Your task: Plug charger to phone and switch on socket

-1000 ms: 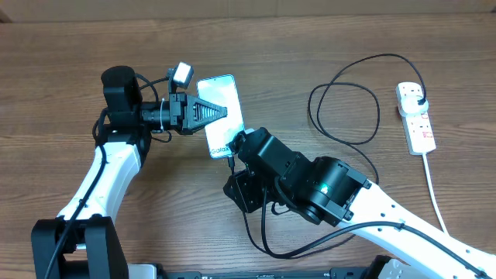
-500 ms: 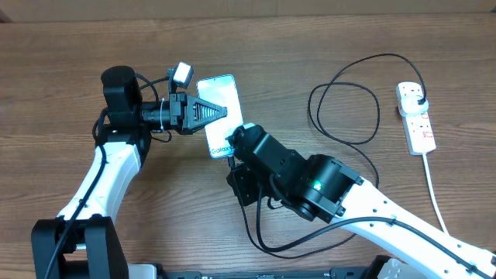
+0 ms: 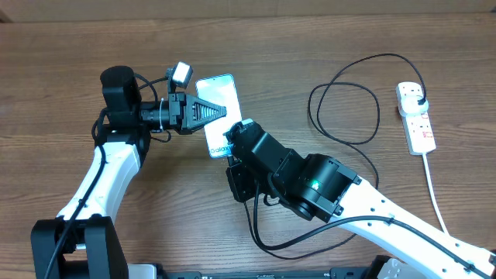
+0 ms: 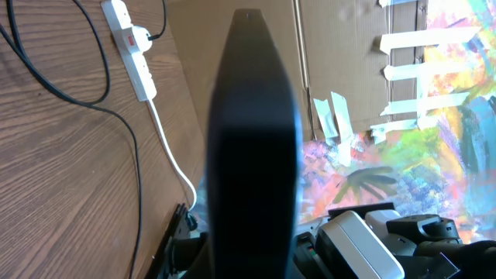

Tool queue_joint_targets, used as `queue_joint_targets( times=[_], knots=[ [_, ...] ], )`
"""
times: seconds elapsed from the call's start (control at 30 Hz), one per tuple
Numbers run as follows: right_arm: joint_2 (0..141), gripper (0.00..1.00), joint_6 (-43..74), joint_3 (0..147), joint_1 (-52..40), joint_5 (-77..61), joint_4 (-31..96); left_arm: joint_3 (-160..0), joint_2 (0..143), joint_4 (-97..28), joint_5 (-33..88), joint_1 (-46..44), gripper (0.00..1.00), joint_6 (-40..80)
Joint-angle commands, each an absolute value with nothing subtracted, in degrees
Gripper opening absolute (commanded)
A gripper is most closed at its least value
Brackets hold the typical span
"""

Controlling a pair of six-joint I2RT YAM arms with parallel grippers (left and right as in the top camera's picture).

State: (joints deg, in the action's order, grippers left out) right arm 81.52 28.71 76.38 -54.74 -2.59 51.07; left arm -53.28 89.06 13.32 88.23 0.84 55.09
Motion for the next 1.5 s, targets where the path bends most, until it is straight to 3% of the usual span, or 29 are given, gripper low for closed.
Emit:
queue_joint_targets(
  times=[0.0, 0.47, 0.77, 0.93, 1.1, 1.3, 1.47],
  knots=[
    [81.4, 0.04, 28.6, 76.6, -54.7, -1.5, 50.1, -54.5, 88.1, 13.6, 89.5, 0.6, 0.04, 53.5],
    [81.3, 0.04, 24.4, 79.7, -53.6, -0.4, 44.0, -54.5, 88.1, 13.5, 90.7, 0.3, 0.04, 50.9],
    [81.4, 0.05, 22.0, 82.6, -51.3, -0.5, 43.8, -54.5, 88.1, 13.5, 90.7, -4.6, 0.04, 46.8],
    [81.2, 0.26, 22.0, 84.3, -51.2, -0.4, 44.6, -54.5, 88.1, 13.6, 90.7, -5.7, 0.04, 46.2],
    [79.5, 0.59, 22.0, 87.9, -51.2, -0.4, 48.5, -54.5, 88.1, 13.5, 88.5, -5.7, 0.04, 46.4],
    [74.4, 1.00, 22.0, 94.1, -51.2, 6.5, 60.3, -54.5, 88.1, 13.6, 75.6, -9.4, 0.04, 49.8],
    [66.6, 1.00, 22.1, 97.8, -51.2, 17.4, 70.4, -54.6, 88.1, 13.6, 65.0, -15.0, 0.06, 50.8]
  ],
)
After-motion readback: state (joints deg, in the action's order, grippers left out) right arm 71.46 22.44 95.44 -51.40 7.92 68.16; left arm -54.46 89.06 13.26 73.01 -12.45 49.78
